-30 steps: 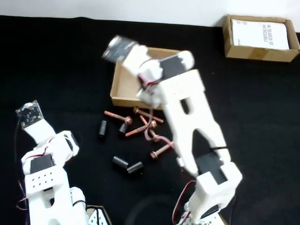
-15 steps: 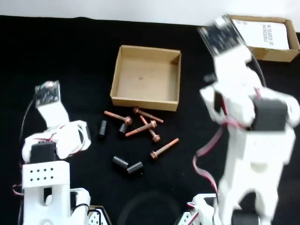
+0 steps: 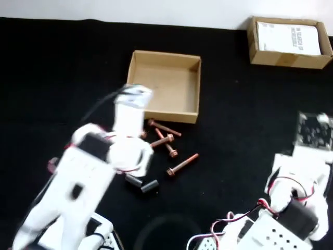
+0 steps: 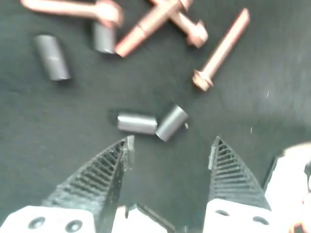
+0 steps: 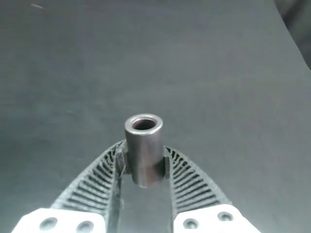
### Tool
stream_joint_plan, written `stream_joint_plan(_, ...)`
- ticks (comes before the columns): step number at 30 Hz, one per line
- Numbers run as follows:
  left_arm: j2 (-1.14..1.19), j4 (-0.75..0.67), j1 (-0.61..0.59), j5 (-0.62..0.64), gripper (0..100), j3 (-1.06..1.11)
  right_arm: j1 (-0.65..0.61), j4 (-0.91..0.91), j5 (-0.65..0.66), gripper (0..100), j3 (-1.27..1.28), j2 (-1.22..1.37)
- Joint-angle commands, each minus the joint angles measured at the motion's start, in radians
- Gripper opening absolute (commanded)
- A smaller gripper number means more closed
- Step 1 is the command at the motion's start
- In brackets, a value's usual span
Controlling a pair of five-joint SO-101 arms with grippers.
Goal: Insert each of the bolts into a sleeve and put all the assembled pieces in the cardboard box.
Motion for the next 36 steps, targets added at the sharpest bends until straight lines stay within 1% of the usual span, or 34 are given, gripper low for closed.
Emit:
stream_joint_plan(1,0.245,0.048,0.12,0.008,25,-0.153,0.097,-0.096,0.044,0.6,0.142,-0.076)
stream_joint_plan(4,0.437,0.095,0.205,0.008,23,-0.285,0.151,-0.15,0.058,0.6,0.232,-0.116)
stream_joint_plan(6,0.549,0.101,0.243,0.003,15,-0.366,0.177,-0.166,0.071,0.6,0.271,-0.137)
stream_joint_plan(8,0.653,0.101,0.271,-0.002,4,-0.441,0.193,-0.168,0.072,0.6,0.291,-0.159)
stream_joint_plan(9,0.699,0.101,0.28,-0.002,0,-0.483,0.194,-0.168,0.072,0.6,0.298,-0.168)
stream_joint_plan(11,0.774,0.109,0.283,-0.026,3,-0.544,0.199,-0.166,0.072,0.6,0.308,-0.186)
stream_joint_plan(13,0.828,0.11,0.282,-0.057,1,-0.582,0.199,-0.166,0.072,0.6,0.311,-0.199)
stream_joint_plan(17,0.891,0.107,0.286,-0.061,1,-0.602,0.197,-0.166,0.072,0.6,0.311,-0.211)
stream_joint_plan(28,1.009,0.1,0.426,-0.057,1,-0.605,0.188,-0.165,0.068,0.6,0.326,-0.209)
stream_joint_plan(30,1.024,0.1,0.437,-0.057,1,-0.627,0.188,-0.162,0.069,0.6,0.331,-0.209)
stream_joint_plan(33,1.059,0.1,0.412,-0.057,1,-0.677,0.193,-0.162,0.071,0.6,0.338,-0.209)
stream_joint_plan(36,1.115,0.098,0.34,-0.06,1,-0.733,0.197,-0.162,0.072,0.6,0.335,-0.209)
